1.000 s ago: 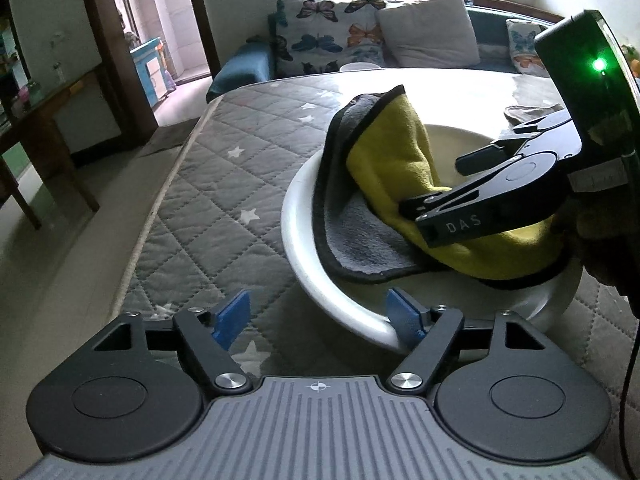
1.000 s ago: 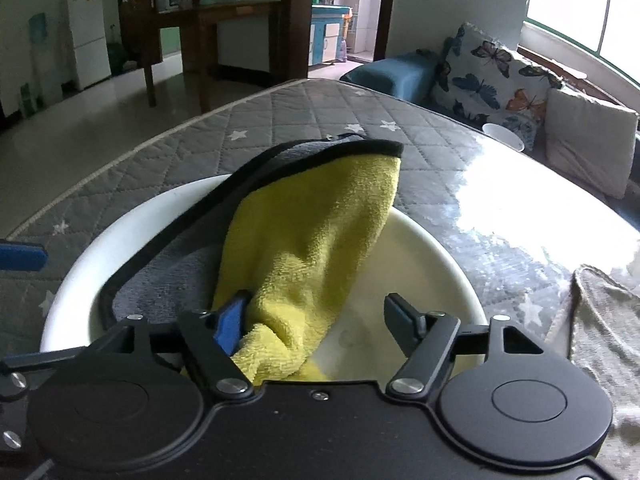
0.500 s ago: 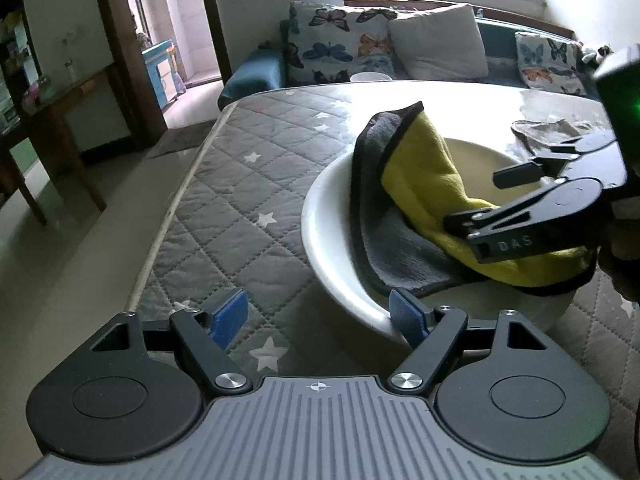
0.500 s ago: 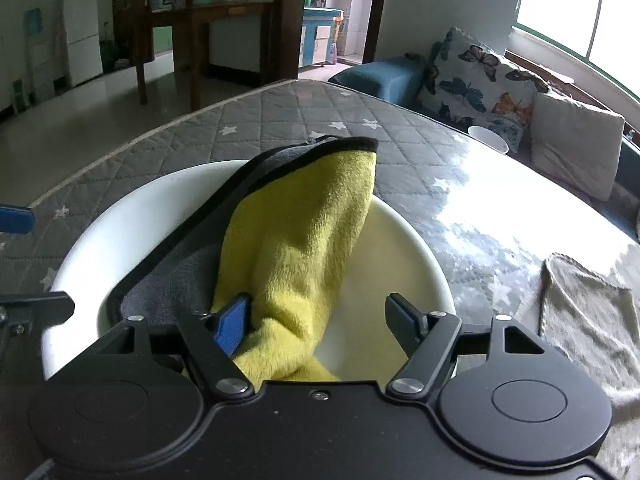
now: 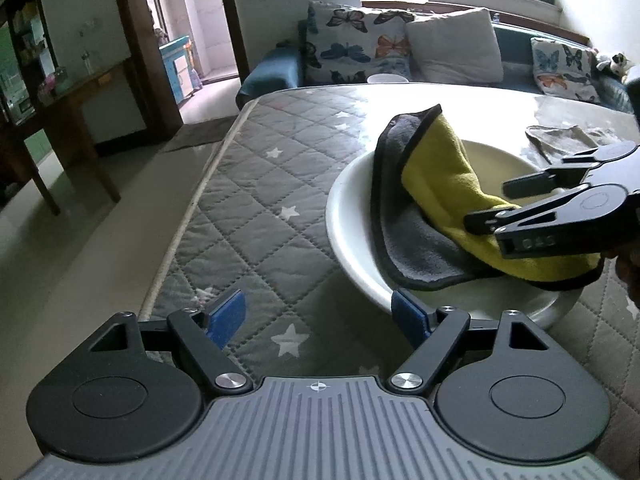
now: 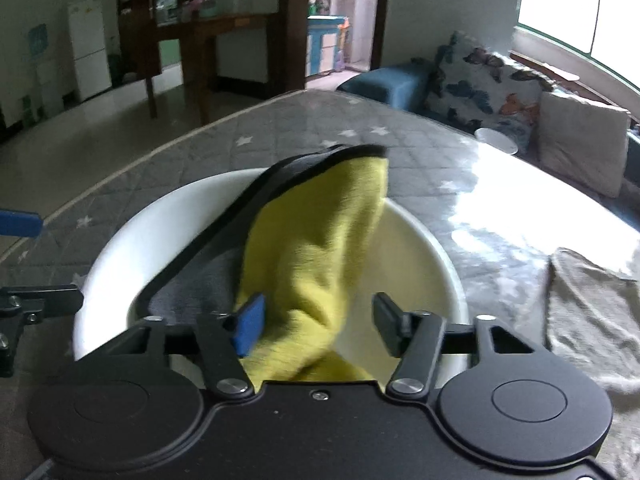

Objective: Clean bowl
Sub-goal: 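Tilt the bowl up with the left tool while the right tool wipes inside, then lift the yellow cloth out of the bowl with the right tool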

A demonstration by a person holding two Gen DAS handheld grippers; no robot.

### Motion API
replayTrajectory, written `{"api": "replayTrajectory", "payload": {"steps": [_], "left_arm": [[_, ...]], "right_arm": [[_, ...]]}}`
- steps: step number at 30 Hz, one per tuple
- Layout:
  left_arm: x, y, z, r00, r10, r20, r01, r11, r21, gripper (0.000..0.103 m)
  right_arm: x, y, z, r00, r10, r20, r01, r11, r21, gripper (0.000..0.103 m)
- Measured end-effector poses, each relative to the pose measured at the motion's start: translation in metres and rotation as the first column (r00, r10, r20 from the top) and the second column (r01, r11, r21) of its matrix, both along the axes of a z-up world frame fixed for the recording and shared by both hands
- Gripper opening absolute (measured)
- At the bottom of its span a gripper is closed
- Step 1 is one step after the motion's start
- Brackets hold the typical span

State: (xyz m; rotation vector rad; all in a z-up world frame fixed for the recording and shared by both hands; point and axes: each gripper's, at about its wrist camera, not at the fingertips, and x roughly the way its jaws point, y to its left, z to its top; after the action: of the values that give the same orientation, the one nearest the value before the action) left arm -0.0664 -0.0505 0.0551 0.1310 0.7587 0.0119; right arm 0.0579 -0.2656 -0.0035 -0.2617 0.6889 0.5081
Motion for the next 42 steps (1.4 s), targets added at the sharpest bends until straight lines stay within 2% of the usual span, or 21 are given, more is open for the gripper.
{"api": "replayTrajectory", "payload": {"steps": [4, 5, 6, 7, 8, 11, 18, 23, 28, 32, 36, 42], "left_arm": [[0.001, 0.001, 0.0, 1.0, 0.001, -0.001, -0.001, 1.0, -0.006, 0.081], [0.001, 0.001, 0.0, 1.0, 0.002, -0.001, -0.002, 1.0, -0.005, 0.081], [0.001, 0.0, 0.0, 1.0, 0.002, 0.0, -0.002, 1.0, -0.002, 0.081], [0.001, -0.001, 0.0, 1.0, 0.003, 0.0, -0.003, 1.0, 0.0, 0.081], [0.001, -0.001, 0.0, 1.0, 0.005, 0.0, -0.005, 1.0, -0.001, 0.081], [0.0, -0.001, -0.001, 1.0, 0.011, -0.002, -0.011, 1.0, -0.007, 0.081], [-0.001, -0.003, -0.001, 1.0, 0.017, -0.003, -0.017, 1.0, 0.0, 0.081], [-0.003, -0.004, 0.0, 1.0, 0.014, -0.003, -0.014, 1.0, 0.0, 0.081], [-0.005, -0.003, 0.0, 1.0, 0.013, -0.001, -0.013, 1.0, -0.005, 0.081], [-0.006, -0.004, 0.0, 1.0, 0.013, -0.004, -0.013, 1.0, -0.008, 0.081], [-0.005, -0.005, 0.001, 1.0, 0.013, -0.004, -0.013, 1.0, -0.005, 0.081], [-0.003, -0.006, 0.002, 1.0, 0.017, -0.007, -0.017, 1.0, -0.005, 0.081]], "right_arm": [[-0.002, 0.006, -0.005, 1.0, 0.008, -0.003, -0.008, 1.0, -0.006, 0.051], [-0.003, 0.006, -0.004, 1.0, 0.008, -0.004, -0.008, 1.0, 0.0, 0.046], [-0.003, 0.005, -0.004, 1.0, 0.01, -0.006, -0.01, 1.0, 0.007, 0.035], [-0.004, 0.005, -0.003, 1.0, 0.009, -0.005, -0.009, 1.0, 0.012, 0.032], [-0.006, 0.004, -0.001, 1.0, 0.003, 0.004, -0.003, 1.0, 0.014, 0.024], [-0.012, -0.001, 0.005, 0.999, -0.004, 0.033, 0.003, 1.0, 0.028, 0.017], [-0.029, -0.019, 0.03, 0.991, -0.038, 0.126, 0.032, 0.999, 0.044, 0.015], [-0.034, -0.045, 0.052, 0.977, -0.099, 0.188, 0.095, 0.995, 0.031, 0.015], [-0.031, -0.084, 0.059, 0.958, -0.198, 0.206, 0.198, 0.98, 0.021, 0.015], [-0.029, -0.107, 0.051, 0.942, -0.263, 0.207, 0.271, 0.963, -0.009, 0.015], [-0.026, -0.126, 0.036, 0.933, -0.317, 0.172, 0.325, 0.946, -0.017, 0.015], [-0.026, -0.122, 0.005, 0.941, -0.313, 0.128, 0.323, 0.944, -0.068, 0.015]]}}
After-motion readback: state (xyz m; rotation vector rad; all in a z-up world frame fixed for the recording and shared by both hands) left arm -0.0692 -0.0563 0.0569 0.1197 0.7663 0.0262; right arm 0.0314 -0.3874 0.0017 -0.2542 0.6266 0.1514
